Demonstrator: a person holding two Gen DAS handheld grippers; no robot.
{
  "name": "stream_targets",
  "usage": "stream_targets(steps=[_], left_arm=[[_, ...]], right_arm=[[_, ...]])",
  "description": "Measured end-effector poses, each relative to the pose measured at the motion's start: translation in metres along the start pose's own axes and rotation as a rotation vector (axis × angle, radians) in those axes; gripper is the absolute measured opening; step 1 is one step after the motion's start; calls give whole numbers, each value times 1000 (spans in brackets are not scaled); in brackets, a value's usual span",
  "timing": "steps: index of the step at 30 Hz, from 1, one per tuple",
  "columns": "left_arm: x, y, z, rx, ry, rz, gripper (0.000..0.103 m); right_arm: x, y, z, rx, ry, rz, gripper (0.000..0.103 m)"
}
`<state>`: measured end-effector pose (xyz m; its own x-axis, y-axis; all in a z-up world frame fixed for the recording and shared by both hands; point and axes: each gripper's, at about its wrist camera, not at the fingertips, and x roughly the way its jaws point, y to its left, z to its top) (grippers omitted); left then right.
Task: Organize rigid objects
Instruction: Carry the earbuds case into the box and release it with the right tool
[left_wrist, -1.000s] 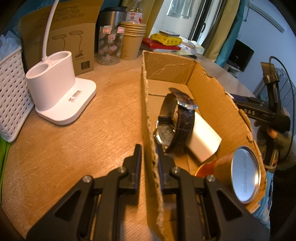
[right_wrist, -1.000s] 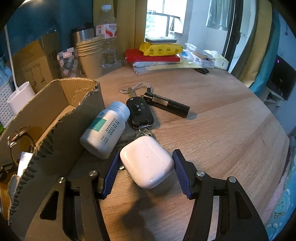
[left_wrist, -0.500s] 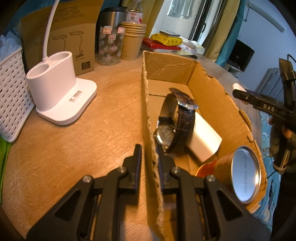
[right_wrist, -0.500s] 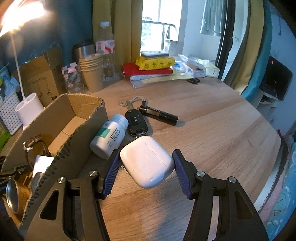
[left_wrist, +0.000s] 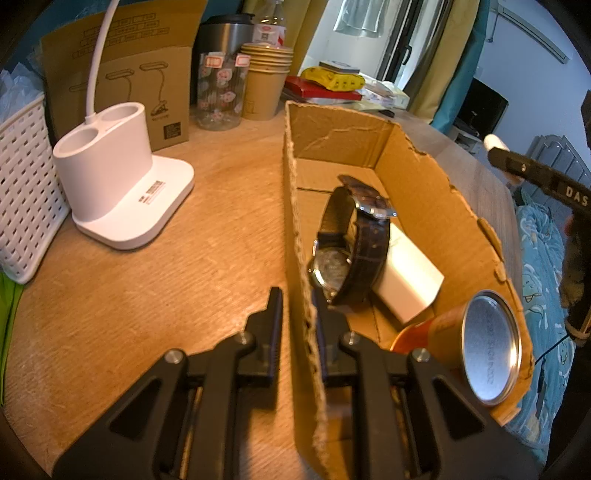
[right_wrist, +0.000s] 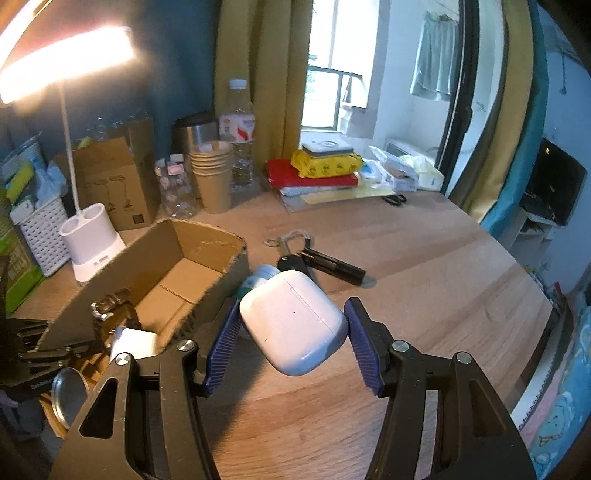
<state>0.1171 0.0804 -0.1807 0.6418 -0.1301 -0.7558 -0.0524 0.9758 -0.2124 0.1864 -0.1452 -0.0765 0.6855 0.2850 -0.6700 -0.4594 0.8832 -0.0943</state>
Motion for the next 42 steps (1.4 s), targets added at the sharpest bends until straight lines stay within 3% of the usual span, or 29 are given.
stream_targets(steps=[15, 24, 31, 42], left_arm=[[0, 0, 0, 0, 0, 0, 16], [0, 0, 0, 1, 0, 0, 16], [0, 0, 0, 1, 0, 0, 16], [0, -1, 0, 1, 0, 2, 16]], right_arm=[[1, 54, 16, -77, -24, 113, 61], [27, 86, 15, -135, 27, 172, 61], [38, 104, 12, -198, 38, 128, 61], [57, 126, -3, -320, 143, 81, 61]])
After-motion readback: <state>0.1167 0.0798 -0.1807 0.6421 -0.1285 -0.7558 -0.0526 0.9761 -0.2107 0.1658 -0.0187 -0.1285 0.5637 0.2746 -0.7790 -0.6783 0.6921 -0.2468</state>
